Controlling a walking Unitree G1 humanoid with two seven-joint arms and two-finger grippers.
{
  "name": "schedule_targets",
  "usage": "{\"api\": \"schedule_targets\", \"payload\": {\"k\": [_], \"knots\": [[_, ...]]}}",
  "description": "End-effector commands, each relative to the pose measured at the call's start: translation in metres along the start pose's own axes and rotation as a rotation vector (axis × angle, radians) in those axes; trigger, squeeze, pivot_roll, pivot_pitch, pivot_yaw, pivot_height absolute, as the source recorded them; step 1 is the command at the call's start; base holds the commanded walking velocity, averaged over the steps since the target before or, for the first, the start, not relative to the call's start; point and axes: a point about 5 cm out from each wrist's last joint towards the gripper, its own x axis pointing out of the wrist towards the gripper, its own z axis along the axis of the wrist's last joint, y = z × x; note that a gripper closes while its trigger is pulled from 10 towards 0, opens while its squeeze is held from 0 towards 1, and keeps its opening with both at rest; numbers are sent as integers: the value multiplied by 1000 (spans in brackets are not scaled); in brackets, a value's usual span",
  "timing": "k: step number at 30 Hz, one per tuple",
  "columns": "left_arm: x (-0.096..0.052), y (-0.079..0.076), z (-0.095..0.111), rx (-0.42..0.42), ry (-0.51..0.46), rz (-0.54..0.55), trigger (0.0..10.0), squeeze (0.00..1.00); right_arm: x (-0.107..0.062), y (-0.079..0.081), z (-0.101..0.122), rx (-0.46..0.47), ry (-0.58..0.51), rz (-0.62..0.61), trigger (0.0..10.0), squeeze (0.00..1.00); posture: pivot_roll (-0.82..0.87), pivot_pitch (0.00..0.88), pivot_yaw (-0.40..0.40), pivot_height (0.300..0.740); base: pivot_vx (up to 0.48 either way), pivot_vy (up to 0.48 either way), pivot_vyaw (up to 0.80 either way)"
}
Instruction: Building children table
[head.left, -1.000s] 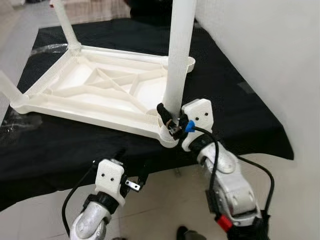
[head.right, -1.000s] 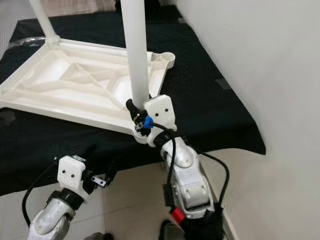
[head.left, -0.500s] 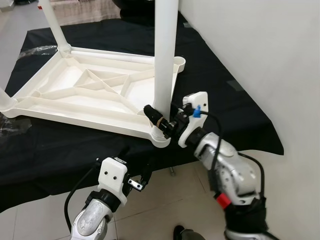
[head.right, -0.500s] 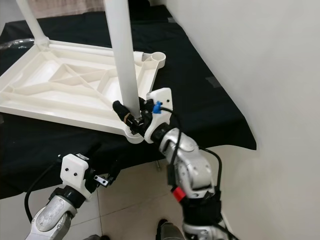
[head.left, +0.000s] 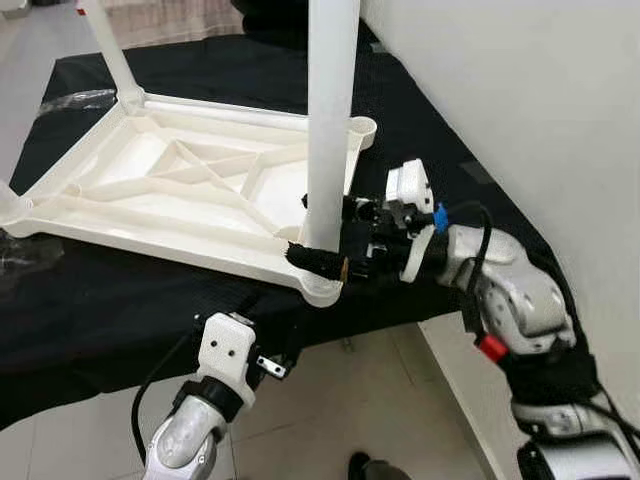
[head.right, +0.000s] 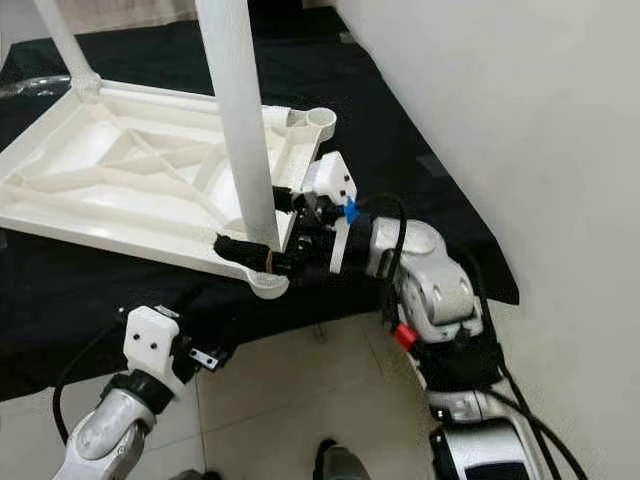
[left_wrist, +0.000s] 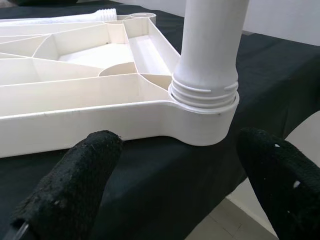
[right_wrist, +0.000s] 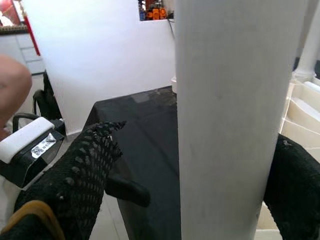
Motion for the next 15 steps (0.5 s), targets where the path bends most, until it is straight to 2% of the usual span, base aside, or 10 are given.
{"api": "schedule_targets", "payload": {"k": [1,2,3,5,6,10,12,15], "knots": [[-3,0,-3,9,17,-1,10000,0,4,3,-4,-3,15,59,10000,0,10,160,-14,740,0,0,0],[-3,0,-3,8,16,-1,10000,0,4,1,-2,-4,17,68,10000,0,7,164,-12,740,0,0,0],[-3,0,-3,8,15,-3,10000,0,4,0,-1,-2,19,84,6078,0,7,164,-12,740,0,0,0],[-3,0,-3,8,15,-3,10000,0,4,0,-1,-2,19,84,6078,0,7,164,-12,740,0,0,0],[-3,-1,-2,7,14,-6,10000,0,3,-1,0,-3,28,109,0,0,9,169,-12,740,0,0,0],[-3,-1,0,7,11,-9,10000,0,-1,1,-2,-3,60,164,0,0,8,180,-15,740,0,0,0],[-4,-2,1,8,7,-9,10000,0,-8,5,-11,-2,110,202,0,0,7,192,-18,740,0,0,0],[-4,-2,1,9,6,-9,10000,0,-12,7,-18,-9,153,199,0,0,7,196,-18,740,0,0,0]]}}
